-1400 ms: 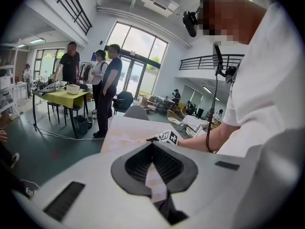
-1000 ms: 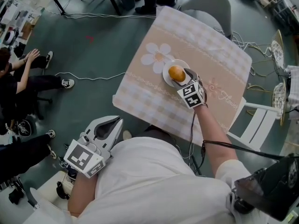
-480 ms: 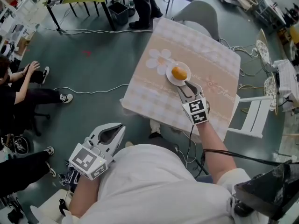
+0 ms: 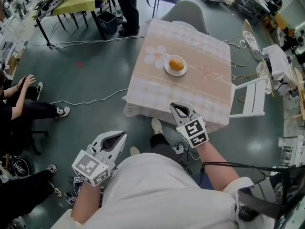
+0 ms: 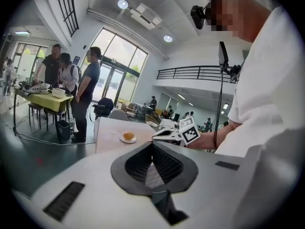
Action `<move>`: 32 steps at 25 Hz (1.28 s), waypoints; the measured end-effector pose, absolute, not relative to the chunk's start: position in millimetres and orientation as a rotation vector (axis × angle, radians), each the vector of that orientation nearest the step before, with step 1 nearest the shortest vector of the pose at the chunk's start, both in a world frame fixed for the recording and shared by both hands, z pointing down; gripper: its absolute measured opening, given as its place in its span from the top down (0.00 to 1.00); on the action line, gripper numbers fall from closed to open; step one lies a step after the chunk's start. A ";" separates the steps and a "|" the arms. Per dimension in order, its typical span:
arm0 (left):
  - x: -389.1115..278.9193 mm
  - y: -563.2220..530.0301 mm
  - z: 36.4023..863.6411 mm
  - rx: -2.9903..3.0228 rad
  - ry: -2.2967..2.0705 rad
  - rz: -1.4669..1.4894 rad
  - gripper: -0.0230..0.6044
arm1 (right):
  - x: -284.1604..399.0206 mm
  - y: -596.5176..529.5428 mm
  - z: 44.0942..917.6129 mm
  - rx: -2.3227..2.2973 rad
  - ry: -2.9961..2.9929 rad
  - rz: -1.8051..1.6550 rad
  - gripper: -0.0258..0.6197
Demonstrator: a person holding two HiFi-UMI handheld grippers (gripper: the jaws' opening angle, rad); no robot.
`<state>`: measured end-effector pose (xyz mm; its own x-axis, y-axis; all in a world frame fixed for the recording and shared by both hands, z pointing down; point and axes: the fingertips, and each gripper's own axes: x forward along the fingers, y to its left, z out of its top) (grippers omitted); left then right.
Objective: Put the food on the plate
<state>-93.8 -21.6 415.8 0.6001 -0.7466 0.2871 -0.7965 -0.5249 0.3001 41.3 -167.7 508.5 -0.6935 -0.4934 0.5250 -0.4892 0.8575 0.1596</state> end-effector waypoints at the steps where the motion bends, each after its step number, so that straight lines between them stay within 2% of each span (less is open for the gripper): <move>1: -94.7 -14.2 416.7 2.437 -1.223 0.174 0.95 | 37.5 -153.5 504.3 0.702 -2.471 -0.004 0.94; 13: -94.9 34.3 418.8 2.486 -1.182 0.220 0.95 | 3.9 -40.2 474.4 0.577 -2.561 -0.009 0.94; 32: -90.9 37.5 421.8 2.488 -1.179 0.241 0.95 | -10.5 -20.1 457.6 0.499 -2.584 -0.088 0.94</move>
<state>-90.9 37.5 421.8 0.6342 -0.7087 0.3091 -0.7732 -0.5782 0.2606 -10.5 -20.1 457.6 -0.8063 -0.3647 0.4656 -0.3323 0.9306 0.1536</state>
